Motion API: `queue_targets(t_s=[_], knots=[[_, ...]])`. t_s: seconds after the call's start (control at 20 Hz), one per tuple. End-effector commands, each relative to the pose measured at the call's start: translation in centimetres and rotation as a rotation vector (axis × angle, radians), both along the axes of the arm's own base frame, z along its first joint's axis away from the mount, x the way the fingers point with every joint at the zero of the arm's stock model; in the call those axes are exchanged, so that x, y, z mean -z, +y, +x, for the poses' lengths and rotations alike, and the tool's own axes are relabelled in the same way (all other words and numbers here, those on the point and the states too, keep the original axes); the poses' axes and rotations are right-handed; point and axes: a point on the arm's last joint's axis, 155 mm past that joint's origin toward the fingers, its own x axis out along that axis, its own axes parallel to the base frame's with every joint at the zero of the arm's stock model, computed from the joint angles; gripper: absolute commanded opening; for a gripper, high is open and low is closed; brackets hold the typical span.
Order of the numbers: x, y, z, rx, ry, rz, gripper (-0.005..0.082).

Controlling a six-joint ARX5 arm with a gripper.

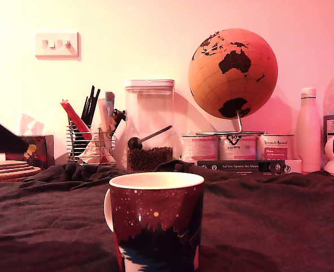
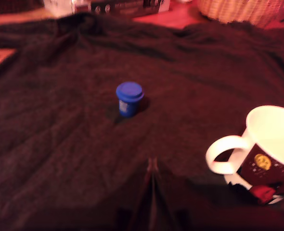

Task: Pick up the coffee capsules on the table and drop them inside the coffee cup

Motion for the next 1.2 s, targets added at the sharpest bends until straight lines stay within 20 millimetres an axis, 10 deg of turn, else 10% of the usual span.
queue_targets(t_s=[0.0,0.15,0.75,1.15], knots=[[0.8,0.2,0.0,-0.01,0.006,0.012,0.0206],[1.3,0.2,0.1,-0.01,0.022,0.017,0.0496],[-0.7,-1.6,2.4,0.07,-0.144,-0.034,0.0499],[1.5,-2.5,3.7,0.097,-0.151,-0.049,0.0499]])
